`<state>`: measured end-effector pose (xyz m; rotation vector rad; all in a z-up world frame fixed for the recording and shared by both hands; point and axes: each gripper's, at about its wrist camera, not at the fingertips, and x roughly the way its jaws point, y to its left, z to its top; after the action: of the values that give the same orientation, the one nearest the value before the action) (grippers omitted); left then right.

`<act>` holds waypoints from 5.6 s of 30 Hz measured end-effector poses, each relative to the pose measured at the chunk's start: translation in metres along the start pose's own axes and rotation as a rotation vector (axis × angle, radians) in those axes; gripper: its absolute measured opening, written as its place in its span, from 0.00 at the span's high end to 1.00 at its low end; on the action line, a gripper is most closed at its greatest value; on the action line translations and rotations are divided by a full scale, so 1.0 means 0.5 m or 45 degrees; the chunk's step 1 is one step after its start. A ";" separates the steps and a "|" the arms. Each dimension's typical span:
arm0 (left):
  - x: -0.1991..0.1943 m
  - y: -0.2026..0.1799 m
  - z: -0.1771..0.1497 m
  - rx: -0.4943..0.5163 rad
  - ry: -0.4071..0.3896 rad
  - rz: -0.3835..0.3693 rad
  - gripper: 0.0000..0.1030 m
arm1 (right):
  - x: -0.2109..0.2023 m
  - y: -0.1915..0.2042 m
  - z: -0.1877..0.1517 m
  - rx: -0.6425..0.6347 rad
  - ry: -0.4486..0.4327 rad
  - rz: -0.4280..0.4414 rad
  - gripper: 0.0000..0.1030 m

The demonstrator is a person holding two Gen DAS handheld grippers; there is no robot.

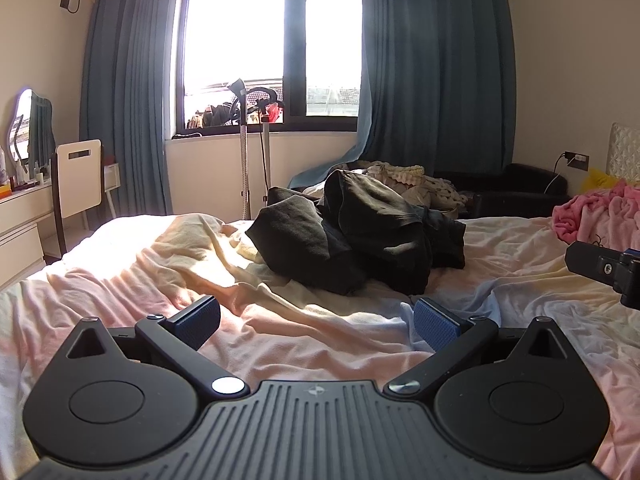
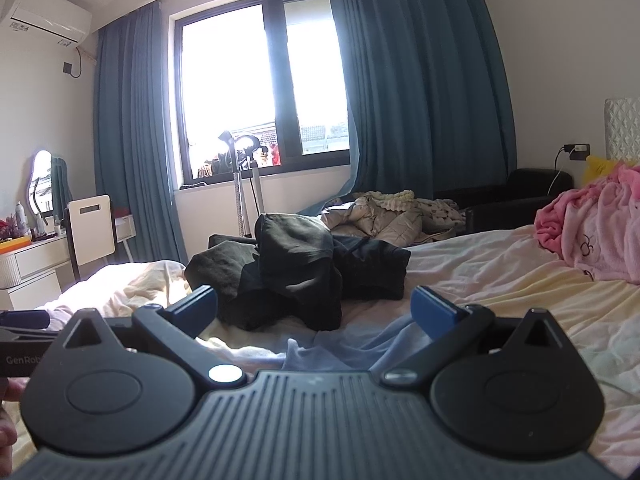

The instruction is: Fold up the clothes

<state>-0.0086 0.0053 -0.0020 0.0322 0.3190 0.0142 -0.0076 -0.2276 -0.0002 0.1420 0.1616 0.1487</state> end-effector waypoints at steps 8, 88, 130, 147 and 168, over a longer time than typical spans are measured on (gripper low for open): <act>-0.007 -0.009 -0.003 0.049 -0.044 0.023 0.00 | -0.001 0.004 0.001 -0.012 0.002 0.008 0.00; 0.506 -0.230 0.225 0.021 0.235 -0.129 0.81 | 0.122 -0.132 -0.094 0.164 0.078 -0.289 0.00; 0.065 0.328 -0.002 -0.973 0.684 -0.301 0.31 | 0.062 0.008 -0.094 0.006 0.255 -0.009 0.00; 0.123 0.299 -0.092 -1.008 0.963 -0.283 0.28 | 0.101 0.015 -0.121 0.001 0.358 -0.002 0.00; 0.108 0.288 -0.043 -0.963 0.562 -0.272 0.81 | 0.112 0.022 -0.131 -0.052 0.347 0.027 0.00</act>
<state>0.0347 0.1506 -0.0343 -0.7643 0.7394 -0.0718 0.0342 -0.1995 -0.0709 0.0822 0.4286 0.1924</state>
